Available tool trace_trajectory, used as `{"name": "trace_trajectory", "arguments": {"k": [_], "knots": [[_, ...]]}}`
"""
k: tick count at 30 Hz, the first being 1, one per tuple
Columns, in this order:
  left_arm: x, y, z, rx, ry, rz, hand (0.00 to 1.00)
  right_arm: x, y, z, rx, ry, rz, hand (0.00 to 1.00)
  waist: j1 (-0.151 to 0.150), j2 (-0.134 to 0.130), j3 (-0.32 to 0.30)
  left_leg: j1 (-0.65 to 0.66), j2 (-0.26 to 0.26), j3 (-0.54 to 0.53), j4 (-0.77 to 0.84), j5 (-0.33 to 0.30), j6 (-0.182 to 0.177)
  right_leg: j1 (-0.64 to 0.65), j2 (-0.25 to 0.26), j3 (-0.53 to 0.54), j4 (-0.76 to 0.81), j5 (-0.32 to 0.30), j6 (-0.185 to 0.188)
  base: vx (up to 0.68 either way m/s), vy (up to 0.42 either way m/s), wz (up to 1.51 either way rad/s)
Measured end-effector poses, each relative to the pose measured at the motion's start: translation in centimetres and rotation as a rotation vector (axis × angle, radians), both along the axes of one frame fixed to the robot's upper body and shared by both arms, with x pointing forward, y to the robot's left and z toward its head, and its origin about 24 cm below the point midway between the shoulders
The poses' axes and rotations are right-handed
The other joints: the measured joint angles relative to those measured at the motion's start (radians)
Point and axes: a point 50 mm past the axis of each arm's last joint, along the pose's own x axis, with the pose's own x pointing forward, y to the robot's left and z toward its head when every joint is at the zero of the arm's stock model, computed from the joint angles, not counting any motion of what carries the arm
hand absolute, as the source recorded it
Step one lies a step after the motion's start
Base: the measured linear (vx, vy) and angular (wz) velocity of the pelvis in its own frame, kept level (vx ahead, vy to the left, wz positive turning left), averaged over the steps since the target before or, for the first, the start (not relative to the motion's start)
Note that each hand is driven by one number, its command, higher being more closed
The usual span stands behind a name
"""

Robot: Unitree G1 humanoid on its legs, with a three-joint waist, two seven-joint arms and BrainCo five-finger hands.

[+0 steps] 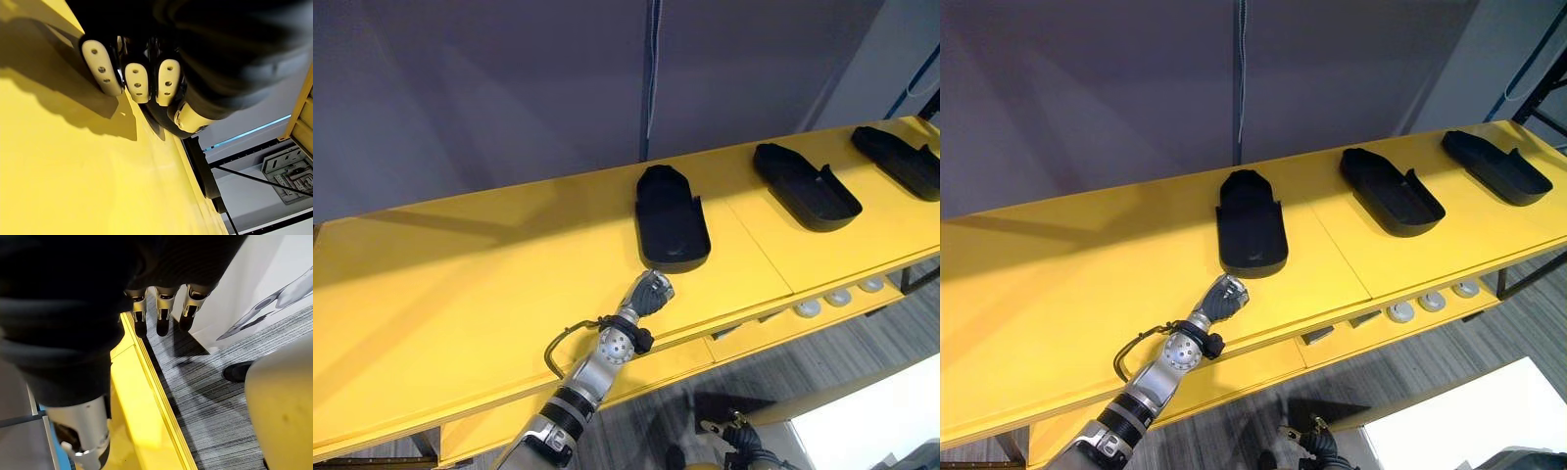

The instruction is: Walk over and take plastic housings, then place them on the shelf

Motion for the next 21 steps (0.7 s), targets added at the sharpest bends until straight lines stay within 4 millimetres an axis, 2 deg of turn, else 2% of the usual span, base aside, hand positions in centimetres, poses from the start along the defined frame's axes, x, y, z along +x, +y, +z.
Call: {"name": "trace_trajectory", "arguments": {"k": [8, 21], "knots": [[0.8, 0.3, 0.5, 0.002, -0.012, 0.033, 1.00, 0.1, -0.4, 0.1, -0.009, -0.005, -0.001, 0.00, -0.003, 0.012, 0.007, 0.006, 0.005, 0.017, 0.000, -0.004, -0.004, 0.000, 0.006, 0.009, -0.002, 0.000, 0.000, -0.01, -0.007, -0.05], [1.3, 0.2, 0.6, -0.016, 0.008, 0.031, 1.00, 0.2, -0.4, 0.1, -0.011, -0.006, -0.002, 0.00, -0.009, 0.014, 0.008, 0.014, 0.005, 0.021, 0.000, -0.007, -0.005, 0.007, 0.006, 0.010, -0.002, 0.000, 0.000, -0.01, -0.001, 0.00]]}}
